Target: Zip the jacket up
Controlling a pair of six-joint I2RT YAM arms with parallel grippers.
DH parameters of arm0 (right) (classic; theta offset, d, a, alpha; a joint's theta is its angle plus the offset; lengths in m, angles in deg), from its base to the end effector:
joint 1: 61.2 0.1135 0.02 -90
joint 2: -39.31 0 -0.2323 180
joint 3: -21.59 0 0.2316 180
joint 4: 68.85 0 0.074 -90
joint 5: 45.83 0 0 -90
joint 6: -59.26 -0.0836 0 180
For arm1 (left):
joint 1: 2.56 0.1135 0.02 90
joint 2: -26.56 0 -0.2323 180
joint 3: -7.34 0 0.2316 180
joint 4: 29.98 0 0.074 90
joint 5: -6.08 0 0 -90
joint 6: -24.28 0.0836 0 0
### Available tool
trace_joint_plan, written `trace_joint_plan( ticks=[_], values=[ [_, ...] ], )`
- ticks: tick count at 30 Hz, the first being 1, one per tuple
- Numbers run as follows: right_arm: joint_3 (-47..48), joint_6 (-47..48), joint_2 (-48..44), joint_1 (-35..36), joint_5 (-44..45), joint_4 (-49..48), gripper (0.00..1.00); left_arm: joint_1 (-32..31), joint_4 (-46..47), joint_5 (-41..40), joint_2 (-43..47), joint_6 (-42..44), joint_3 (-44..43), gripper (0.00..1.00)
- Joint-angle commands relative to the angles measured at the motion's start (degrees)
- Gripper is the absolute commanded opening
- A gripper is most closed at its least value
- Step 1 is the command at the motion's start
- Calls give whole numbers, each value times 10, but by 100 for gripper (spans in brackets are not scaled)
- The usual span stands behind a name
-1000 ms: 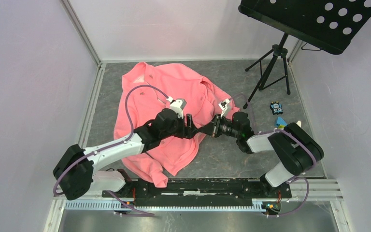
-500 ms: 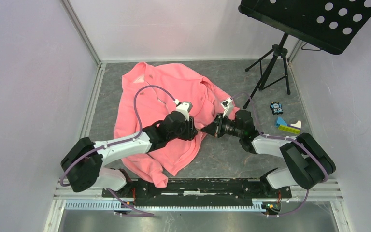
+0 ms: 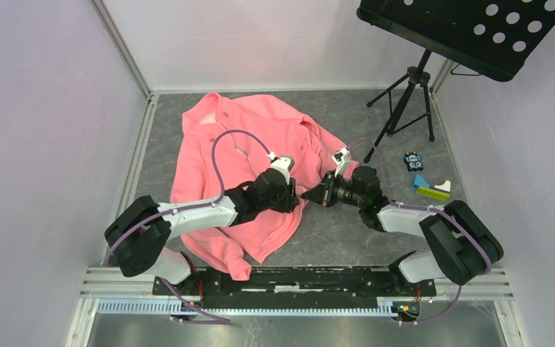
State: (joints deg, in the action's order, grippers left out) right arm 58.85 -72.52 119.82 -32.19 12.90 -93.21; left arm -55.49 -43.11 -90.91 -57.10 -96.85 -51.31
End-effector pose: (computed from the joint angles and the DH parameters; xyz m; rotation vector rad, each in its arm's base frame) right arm 0.2308 0.1776 0.1368 -0.1795 2.0825 1.3161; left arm 0.2056 -0.2553 0.1495 0.3699 2.2843 -0.6480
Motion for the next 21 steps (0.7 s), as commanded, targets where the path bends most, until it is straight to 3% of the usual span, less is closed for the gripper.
trace_joint_plan(
  ticks=[1,8,16,18,21],
  values=[
    [-6,-4,-18,-3,-6,-35,0,-4,25,-12,-13,24,-30,44],
    [-8,-3,-20,-3,-11,-36,0,-5,26,-26,-27,84,-42,44],
    [-8,-1,-26,-3,-13,-29,0,-7,7,-69,-37,134,-58,9],
    [-9,7,-29,-3,-9,-16,0,-12,4,-84,-39,145,-59,3],
    [-11,20,-41,-3,1,14,0,-20,-8,-119,-45,154,-64,2]
  ],
)
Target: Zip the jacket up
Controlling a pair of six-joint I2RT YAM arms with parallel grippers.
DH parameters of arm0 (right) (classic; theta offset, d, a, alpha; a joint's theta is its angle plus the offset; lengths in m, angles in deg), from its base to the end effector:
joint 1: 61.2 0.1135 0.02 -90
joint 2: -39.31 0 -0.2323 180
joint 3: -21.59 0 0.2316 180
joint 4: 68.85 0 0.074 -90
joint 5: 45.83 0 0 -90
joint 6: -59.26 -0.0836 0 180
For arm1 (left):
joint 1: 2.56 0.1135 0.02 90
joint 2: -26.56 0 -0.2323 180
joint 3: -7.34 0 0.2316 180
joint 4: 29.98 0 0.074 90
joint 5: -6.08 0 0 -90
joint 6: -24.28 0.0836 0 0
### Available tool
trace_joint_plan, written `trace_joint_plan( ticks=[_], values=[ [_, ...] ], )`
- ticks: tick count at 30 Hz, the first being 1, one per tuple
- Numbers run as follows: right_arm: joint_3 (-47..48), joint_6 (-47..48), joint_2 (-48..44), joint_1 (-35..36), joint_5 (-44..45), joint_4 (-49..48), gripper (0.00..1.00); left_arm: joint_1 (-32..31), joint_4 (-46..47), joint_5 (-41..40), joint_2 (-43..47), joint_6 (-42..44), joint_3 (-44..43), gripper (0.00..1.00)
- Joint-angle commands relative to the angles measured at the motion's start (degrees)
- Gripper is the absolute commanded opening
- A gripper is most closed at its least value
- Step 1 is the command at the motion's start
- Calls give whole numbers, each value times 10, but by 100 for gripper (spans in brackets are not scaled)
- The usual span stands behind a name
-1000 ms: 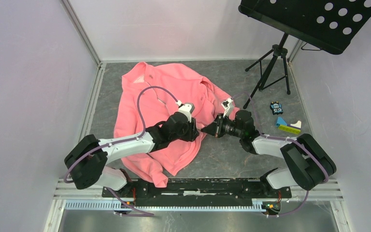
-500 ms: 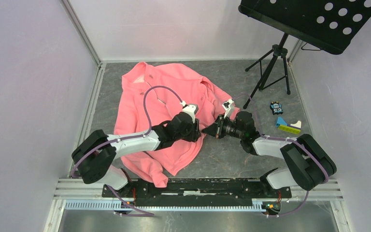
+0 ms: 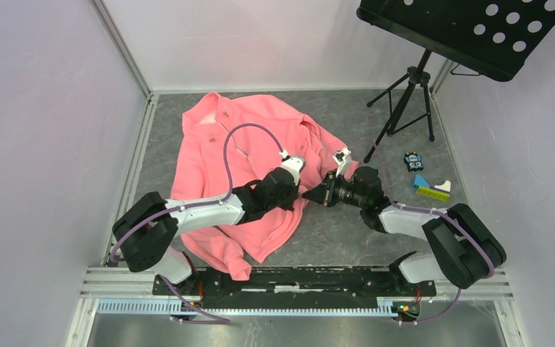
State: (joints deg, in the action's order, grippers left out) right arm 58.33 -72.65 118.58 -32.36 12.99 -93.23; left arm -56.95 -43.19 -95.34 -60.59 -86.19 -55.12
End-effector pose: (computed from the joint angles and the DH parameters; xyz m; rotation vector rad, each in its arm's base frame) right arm 0.2294 0.1757 0.1399 -0.1771 2.0689 1.3168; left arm 0.2126 -0.2684 0.1530 0.5536 2.1940 -0.4920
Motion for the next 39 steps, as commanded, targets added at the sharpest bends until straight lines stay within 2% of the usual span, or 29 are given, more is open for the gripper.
trace_joint_plan(
  ticks=[1,7,12,16,19,26,30,33,39],
  values=[
    [-6,31,-37,-1,8,32,0,-9,-28,-91,-16,45,-34,2],
    [-37,75,-133,-1,105,156,0,-8,-160,-226,-62,-20,-80,2],
    [-72,77,-185,-13,150,198,0,-8,-186,-246,-67,-35,-85,2],
    [-77,97,-228,-31,181,254,0,4,-242,-303,-74,-63,-108,2],
    [-75,121,-253,-35,206,300,0,45,-300,-333,-90,-104,-145,2],
    [-94,134,-284,-37,218,338,0,160,-409,-424,-167,-127,-269,2],
    [-101,131,-282,-43,227,358,0,246,-455,-414,-222,-155,-346,2],
    [-105,125,-281,-53,225,365,0,277,-437,-451,-246,-131,-386,2],
    [-95,140,-274,-65,248,376,0,358,-456,-479,-345,-94,-537,2]
  ],
)
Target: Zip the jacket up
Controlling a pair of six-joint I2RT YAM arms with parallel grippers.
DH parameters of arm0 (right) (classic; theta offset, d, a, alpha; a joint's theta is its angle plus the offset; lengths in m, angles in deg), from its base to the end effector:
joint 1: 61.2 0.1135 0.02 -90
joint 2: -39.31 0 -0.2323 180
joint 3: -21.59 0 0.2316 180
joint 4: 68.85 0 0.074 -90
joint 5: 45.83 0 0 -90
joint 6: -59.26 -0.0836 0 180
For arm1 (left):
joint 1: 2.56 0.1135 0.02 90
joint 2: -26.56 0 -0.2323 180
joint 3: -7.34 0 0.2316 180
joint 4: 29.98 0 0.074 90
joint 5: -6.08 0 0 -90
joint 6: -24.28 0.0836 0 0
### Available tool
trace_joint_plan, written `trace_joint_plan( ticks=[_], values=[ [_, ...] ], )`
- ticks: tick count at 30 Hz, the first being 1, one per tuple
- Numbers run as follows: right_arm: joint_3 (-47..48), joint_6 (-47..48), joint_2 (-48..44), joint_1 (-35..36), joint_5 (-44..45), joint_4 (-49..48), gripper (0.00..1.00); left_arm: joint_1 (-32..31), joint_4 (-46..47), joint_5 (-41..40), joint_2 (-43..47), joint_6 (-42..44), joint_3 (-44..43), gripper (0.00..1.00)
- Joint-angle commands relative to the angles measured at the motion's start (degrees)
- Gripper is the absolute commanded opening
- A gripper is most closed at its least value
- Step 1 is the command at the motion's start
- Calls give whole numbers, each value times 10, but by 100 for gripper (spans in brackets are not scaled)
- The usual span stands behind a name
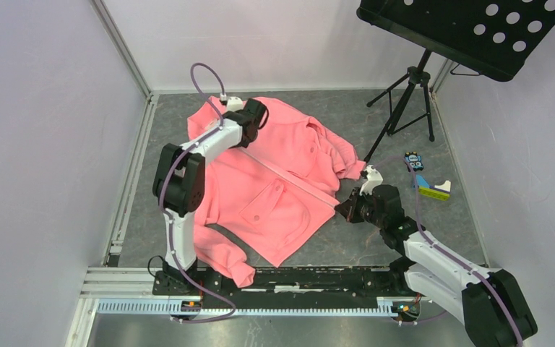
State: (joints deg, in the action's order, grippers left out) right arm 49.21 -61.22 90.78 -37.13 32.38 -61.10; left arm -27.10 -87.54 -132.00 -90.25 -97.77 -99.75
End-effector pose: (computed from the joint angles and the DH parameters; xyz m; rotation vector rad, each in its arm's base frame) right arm 0.1938 0.1053 0.1199 -0.0038 2.2103 0.7677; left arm 0.3926 -0.1109 0.1620 -0.3597 2.3032 0.6908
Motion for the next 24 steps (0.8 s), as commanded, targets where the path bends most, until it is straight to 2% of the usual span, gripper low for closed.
trace_joint_plan(
  ticks=[1,7,11,19,21,22,23,24],
  values=[
    [-3,27,7,-19,58,53,0,69,-13,-121,-70,35,-121,2],
    [3,40,29,-30,56,34,0,114,27,-138,-147,139,-233,2],
    [4,37,27,-37,62,34,0,121,73,-145,-164,211,-256,2],
    [28,65,34,-37,43,10,0,120,73,-143,-137,202,-241,4],
    [50,99,35,-38,41,31,0,115,18,-116,-116,153,-260,25],
    [66,116,38,-38,36,45,8,111,-19,-106,-101,112,-264,41],
    [85,133,42,-38,37,67,21,107,-48,-90,-73,61,-252,51],
    [98,145,43,-38,38,94,33,106,-52,-42,-37,36,-230,58]
  ],
)
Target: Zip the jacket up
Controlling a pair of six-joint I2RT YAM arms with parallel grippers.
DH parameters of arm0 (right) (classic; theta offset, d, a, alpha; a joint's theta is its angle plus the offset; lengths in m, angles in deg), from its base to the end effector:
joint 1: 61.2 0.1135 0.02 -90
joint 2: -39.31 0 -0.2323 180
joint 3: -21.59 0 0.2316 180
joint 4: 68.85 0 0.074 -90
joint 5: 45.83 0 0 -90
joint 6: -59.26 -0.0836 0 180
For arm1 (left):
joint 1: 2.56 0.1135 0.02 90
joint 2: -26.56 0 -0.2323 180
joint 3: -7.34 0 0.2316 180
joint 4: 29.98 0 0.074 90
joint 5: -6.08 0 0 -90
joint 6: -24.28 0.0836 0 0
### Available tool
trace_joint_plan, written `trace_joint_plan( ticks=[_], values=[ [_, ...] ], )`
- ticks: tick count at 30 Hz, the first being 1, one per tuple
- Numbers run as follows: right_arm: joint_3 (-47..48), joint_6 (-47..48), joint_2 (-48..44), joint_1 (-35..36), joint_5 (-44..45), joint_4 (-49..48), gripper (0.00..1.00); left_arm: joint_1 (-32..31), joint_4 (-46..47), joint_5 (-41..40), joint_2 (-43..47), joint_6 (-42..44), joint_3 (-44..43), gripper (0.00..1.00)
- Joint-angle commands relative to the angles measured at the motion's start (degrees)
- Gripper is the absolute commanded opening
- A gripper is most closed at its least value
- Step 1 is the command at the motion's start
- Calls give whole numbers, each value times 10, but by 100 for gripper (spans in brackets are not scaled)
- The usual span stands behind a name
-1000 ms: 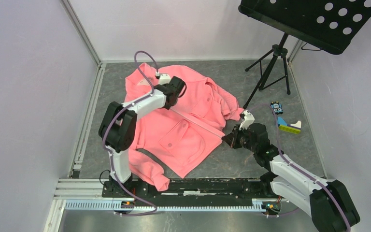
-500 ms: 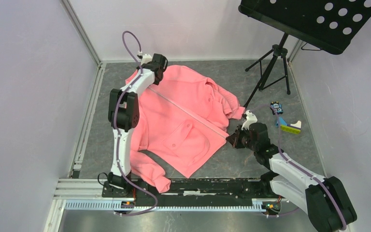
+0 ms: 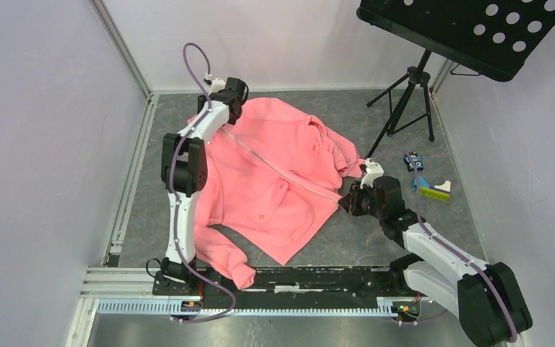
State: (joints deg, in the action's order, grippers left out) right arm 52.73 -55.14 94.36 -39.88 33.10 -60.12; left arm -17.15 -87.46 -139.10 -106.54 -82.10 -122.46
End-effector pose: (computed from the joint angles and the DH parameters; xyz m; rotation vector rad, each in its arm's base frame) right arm 0.2085 0.0986 0.1259 -0.0575 2.2039 0.6644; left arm 0.4715 -0.0518 0.1635 -0.3397 2.2325 0.9711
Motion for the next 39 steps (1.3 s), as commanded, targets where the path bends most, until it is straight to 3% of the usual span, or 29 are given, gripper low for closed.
trace_joint_plan(
  ticks=[1,5,7,11,15,18,22,29,39],
  values=[
    [75,92,6,-10,35,101,40,7,-42,82,161,-140,32,66],
    [101,122,-36,-10,68,163,65,8,45,260,305,-169,169,99],
    [131,141,-59,-10,74,203,74,13,59,344,349,-184,210,100],
    [187,165,-109,-10,57,260,83,24,106,519,434,-200,316,100],
    [246,191,-157,-11,44,283,88,25,239,735,545,-203,428,100],
    [280,209,-187,-10,46,271,98,23,320,839,630,-209,491,100],
    [317,220,-209,-11,30,244,98,22,351,888,754,-164,536,100],
    [358,231,-255,-10,37,218,98,22,362,884,930,-82,538,100],
    [388,251,-323,-10,159,225,98,22,406,878,1002,-76,525,100]
  ],
)
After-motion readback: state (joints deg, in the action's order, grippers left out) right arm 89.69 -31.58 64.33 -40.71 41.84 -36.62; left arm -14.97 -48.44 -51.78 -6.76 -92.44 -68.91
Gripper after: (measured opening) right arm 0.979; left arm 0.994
